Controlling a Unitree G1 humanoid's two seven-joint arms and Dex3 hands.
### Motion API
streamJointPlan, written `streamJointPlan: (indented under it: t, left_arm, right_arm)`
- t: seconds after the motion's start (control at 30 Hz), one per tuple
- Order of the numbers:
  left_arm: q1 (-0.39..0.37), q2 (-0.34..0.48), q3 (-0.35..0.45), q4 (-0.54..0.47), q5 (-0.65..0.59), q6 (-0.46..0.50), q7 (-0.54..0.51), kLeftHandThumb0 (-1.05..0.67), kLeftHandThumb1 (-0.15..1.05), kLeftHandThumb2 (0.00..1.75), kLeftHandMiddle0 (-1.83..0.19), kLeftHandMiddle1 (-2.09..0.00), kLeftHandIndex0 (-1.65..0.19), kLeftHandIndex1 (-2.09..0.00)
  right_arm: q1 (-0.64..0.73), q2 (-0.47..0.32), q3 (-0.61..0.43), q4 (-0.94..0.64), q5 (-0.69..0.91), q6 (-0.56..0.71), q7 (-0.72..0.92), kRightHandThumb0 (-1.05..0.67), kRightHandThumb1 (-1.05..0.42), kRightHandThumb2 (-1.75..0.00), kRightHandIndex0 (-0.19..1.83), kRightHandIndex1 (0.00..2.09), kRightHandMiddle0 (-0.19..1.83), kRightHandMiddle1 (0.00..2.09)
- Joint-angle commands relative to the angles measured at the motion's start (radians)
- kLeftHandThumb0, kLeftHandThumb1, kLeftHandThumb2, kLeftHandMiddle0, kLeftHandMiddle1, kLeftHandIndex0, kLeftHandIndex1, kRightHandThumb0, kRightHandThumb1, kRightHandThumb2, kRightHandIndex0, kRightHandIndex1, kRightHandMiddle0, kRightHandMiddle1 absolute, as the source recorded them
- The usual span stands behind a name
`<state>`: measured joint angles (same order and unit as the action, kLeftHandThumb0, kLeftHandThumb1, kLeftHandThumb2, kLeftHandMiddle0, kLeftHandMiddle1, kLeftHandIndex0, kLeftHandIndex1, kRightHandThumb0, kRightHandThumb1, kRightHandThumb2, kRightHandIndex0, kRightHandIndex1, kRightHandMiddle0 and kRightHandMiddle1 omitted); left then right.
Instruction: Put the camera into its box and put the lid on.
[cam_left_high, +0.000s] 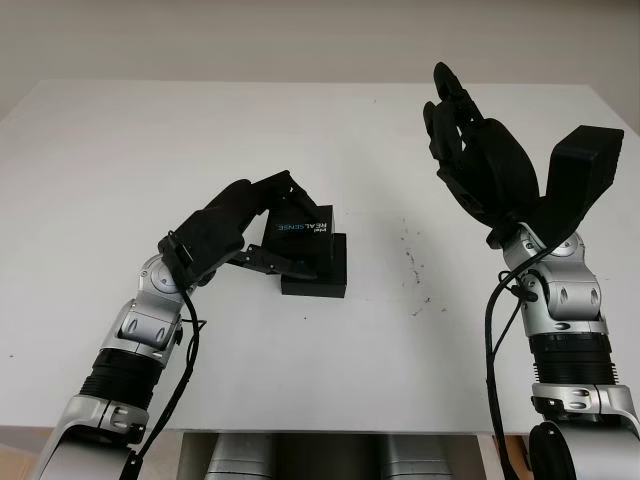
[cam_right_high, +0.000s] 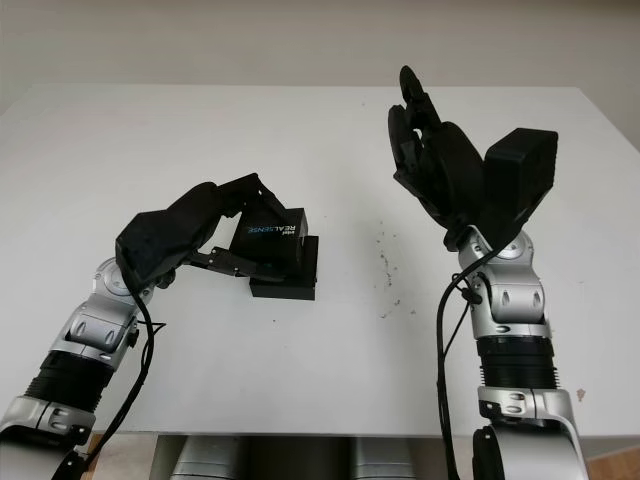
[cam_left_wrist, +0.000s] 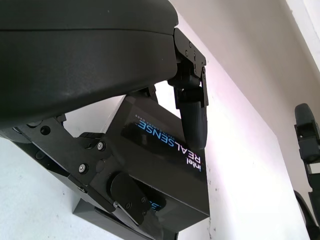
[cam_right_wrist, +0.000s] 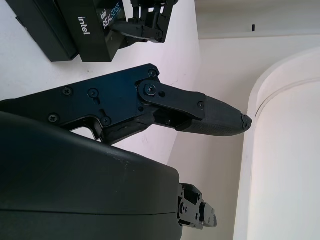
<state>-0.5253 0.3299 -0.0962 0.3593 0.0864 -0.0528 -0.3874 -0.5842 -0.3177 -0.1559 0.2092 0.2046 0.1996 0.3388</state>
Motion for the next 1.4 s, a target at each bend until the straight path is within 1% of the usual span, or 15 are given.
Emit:
streamJointPlan:
  t: [0.0,0.07,0.2,0.6,0.73,0.8,0.9,1.13,1.37]
  left_arm:
    - [0.007,-0.004,0.017,0.005,-0.02,0.011,-0.01,-0.2,0.93,0.05,-0.46,-1.58,-0.38,-1.48]
    - [0.012,-0.002,0.025,0.003,-0.04,0.016,-0.019,-0.2,0.93,0.05,-0.45,-1.55,-0.38,-1.47]
    - [0.021,-0.005,0.05,-0.012,-0.095,0.063,-0.04,-0.18,0.94,0.05,-0.45,-1.52,-0.38,-1.45]
    - [0.026,0.001,0.049,-0.027,-0.105,0.101,-0.055,-0.15,0.94,0.05,-0.44,-1.53,-0.36,-1.48]
    - [0.024,-0.004,0.039,-0.029,-0.089,0.075,-0.044,-0.16,0.94,0.05,-0.44,-1.53,-0.36,-1.47]
    - [0.025,-0.014,0.034,-0.033,-0.081,0.068,-0.031,-0.17,0.93,0.05,-0.45,-1.56,-0.38,-1.48]
    - [0.033,-0.027,0.025,-0.032,-0.065,0.03,-0.015,-0.18,0.94,0.05,-0.44,-1.63,-0.37,-1.51]
    - [0.069,-0.042,-0.006,-0.051,-0.014,-0.039,0.018,-0.19,0.96,0.06,-0.39,-1.58,-0.32,-1.49]
    - [0.083,-0.059,-0.019,-0.04,-0.009,-0.096,0.016,-0.18,0.96,0.06,-0.4,-1.54,-0.33,-1.48]
  right_arm:
    - [-0.002,-0.004,-0.001,-0.001,-0.001,-0.008,-0.001,-0.69,-1.05,-0.69,-0.19,0.0,-0.19,0.0]
    - [-0.003,0.001,-0.003,0.003,-0.001,-0.012,-0.006,-0.69,-1.05,-0.68,-0.19,0.0,-0.18,0.01]
    - [-0.004,0.001,0.002,0.005,-0.005,-0.013,-0.007,-0.69,-1.05,-0.68,-0.19,0.01,-0.18,0.02]
    - [0.0,-0.003,0.003,0.003,-0.007,-0.013,-0.004,-0.69,-1.05,-0.68,-0.19,0.0,-0.19,0.02]
    - [0.002,-0.001,-0.001,0.0,-0.002,-0.012,-0.005,-0.68,-1.05,-0.68,-0.19,0.01,-0.19,0.02]
    - [0.002,-0.001,-0.003,-0.001,0.001,-0.01,-0.005,-0.69,-1.05,-0.68,-0.19,0.0,-0.19,0.02]
    - [0.002,-0.001,-0.002,-0.005,-0.001,-0.007,-0.011,-0.69,-1.05,-0.67,-0.19,0.0,-0.19,0.02]
    - [0.002,-0.002,-0.004,-0.008,0.003,0.002,-0.013,-0.7,-1.05,-0.66,-0.19,0.0,-0.19,0.02]
    - [0.003,-0.005,-0.005,-0.006,0.007,-0.003,-0.007,-0.7,-1.05,-0.66,-0.19,0.0,-0.19,0.02]
